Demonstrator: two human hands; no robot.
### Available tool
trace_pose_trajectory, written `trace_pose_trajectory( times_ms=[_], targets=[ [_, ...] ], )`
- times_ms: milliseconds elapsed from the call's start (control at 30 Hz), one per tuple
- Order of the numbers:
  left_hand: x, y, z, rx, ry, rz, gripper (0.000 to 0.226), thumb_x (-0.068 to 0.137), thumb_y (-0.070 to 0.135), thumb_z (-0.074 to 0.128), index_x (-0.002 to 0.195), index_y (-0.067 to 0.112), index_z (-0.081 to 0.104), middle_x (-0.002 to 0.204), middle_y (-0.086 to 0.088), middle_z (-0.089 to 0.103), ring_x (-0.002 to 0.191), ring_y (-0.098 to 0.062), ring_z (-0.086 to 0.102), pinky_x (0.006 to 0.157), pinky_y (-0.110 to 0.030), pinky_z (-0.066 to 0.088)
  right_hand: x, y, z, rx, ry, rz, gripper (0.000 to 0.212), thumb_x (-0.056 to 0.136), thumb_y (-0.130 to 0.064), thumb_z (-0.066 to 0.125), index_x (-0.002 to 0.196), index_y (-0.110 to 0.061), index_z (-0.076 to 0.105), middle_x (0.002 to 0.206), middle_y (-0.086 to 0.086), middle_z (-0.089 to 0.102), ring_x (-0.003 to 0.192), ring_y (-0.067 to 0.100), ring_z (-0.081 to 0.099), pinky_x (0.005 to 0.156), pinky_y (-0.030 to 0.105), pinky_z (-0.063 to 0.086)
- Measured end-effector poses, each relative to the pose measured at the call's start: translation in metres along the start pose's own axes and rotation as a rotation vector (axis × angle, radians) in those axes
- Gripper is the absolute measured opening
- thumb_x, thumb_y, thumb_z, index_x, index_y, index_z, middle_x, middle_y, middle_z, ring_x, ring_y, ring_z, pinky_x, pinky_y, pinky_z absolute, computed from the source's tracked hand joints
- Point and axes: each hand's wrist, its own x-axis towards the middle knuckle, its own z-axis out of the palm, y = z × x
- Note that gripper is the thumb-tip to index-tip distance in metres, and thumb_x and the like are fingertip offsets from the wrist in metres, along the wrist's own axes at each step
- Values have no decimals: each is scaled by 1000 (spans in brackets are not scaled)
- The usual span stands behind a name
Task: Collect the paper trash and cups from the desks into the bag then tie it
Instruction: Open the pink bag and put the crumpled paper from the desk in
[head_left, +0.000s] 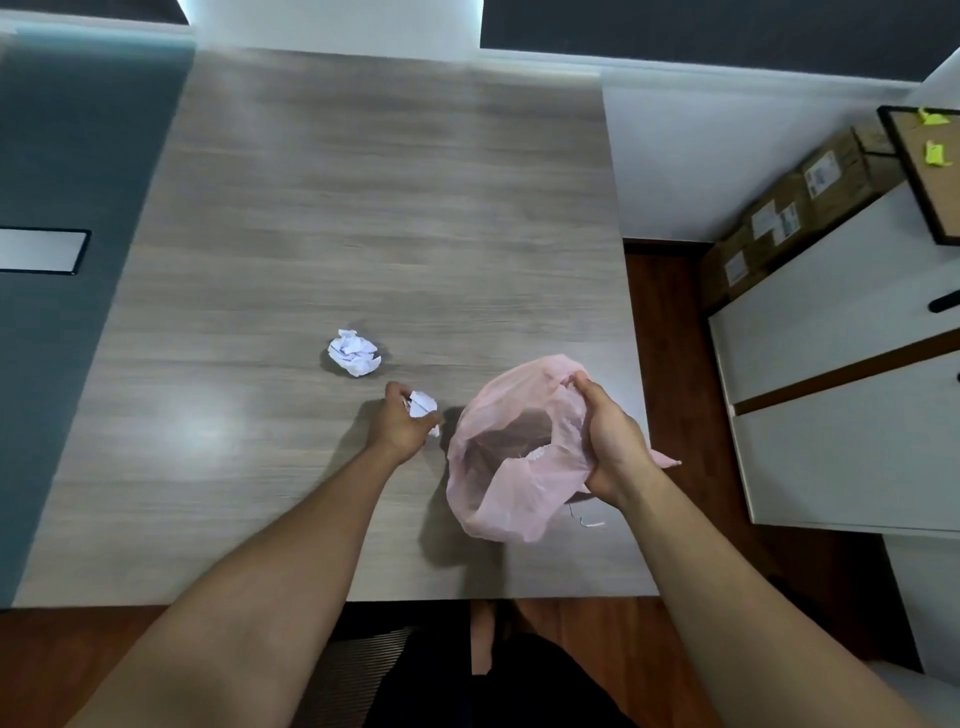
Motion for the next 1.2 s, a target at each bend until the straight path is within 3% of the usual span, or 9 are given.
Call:
trace_pose_trajectory(
  times_ms=[167,300,533,600,733,933,1067,1133,1200],
  targets=[
    [-43,42,-10,-784,-370,-75,37,94,17,74,126,17,56,102,-16,73,73,-21,69,67,-33,57,-3,-1,8,29,-9,5,49,94,-59,76,120,-18,81,108,16,84,103,42,80,94,63,63],
    [-73,59,8,-624,-627,-92,37,101,17,76,134,15,60,99,-10,76,77,-20,71,69,-30,60,-10,3,21,30,-58,19,54,99,-59,71,129,-14,77,119,21,81,111,45,78,101,63,60],
    [-70,70,47,-258,-426,-154,41,111,13,54,147,-6,54,119,-30,68,87,-25,61,92,-39,54,-16,8,49,28,-159,-41,54,99,-54,76,129,-9,79,127,23,78,123,45,74,113,61,54],
    [-61,68,46,-101,-428,-64,37,110,20,52,139,-1,61,111,-13,68,106,-28,62,103,-42,52,-19,5,55,14,-172,-56,50,102,-51,73,125,-8,81,123,21,80,119,40,76,108,54,59],
    [-33,51,25,209,-407,102,49,85,69,58,109,29,74,102,10,78,102,-18,74,98,-40,57,-24,-3,67,-22,-162,-93,41,107,-46,67,119,-11,82,114,14,84,105,31,82,94,45,65],
    [-31,90,-66,100,-568,-99,27,112,32,54,124,11,67,101,-8,76,73,-22,77,63,-29,61,-7,-2,85,-70,-129,-114,41,107,-48,65,122,-13,81,114,11,84,117,36,78,112,56,56],
    [8,84,-103,146,-250,-26,26,106,19,52,113,8,75,94,-11,82,68,-23,75,51,-21,49,3,-2,94,-102,-145,-103,43,105,-51,67,122,-15,81,113,8,85,109,30,81,109,53,59],
    [30,74,-110,257,50,92,18,100,21,61,111,14,73,112,-12,80,100,-29,75,76,-29,58,5,-2,97,-121,-157,-109,43,105,-52,66,122,-16,81,113,6,85,108,28,82,107,49,60],
    [51,58,-111,396,104,124,53,95,27,70,146,19,57,144,-13,61,141,-33,51,112,-39,45,7,-3,100,-137,-161,-114,43,106,-53,65,122,-16,82,113,6,85,108,27,82,104,46,61]
  ],
)
